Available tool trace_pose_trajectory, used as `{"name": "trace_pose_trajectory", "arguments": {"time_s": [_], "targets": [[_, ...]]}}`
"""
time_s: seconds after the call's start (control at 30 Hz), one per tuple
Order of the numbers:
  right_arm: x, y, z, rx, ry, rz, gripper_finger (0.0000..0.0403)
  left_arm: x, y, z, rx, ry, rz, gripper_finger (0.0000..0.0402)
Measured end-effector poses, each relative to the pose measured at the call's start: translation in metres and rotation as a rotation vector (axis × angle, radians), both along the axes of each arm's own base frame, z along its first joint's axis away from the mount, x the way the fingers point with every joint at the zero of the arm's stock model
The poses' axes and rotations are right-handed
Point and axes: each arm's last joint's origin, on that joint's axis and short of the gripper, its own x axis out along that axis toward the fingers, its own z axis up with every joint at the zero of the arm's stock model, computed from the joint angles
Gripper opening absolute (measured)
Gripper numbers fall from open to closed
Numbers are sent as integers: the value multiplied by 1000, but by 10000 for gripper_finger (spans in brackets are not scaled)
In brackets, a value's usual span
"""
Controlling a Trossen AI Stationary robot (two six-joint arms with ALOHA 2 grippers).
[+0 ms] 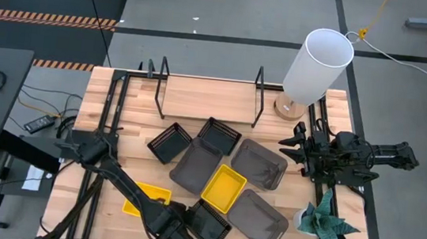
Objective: Stack baskets on shelf by color
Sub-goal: Stack the bottom black bin on top of the top left black bin
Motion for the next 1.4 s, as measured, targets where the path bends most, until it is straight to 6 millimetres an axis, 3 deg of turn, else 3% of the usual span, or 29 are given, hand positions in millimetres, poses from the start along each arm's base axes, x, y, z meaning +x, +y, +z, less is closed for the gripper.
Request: {"name": "trace_pose_trajectory", "arguments": {"time_s": [0.4, 0.8, 1.2, 1.4], "targets": [[0, 0, 0, 0, 0, 0, 130, 9, 1, -1, -48, 87, -215, 142], [0, 0, 0, 0, 0, 0, 130, 17, 13, -2, -83, 135, -258, 144], [0, 0, 0, 0, -1, 0, 130, 18, 14, -29, -104, 152, -260, 142], [0, 0, 0, 0, 1, 0, 130, 18, 13, -30, -151, 159, -261, 135]]}}
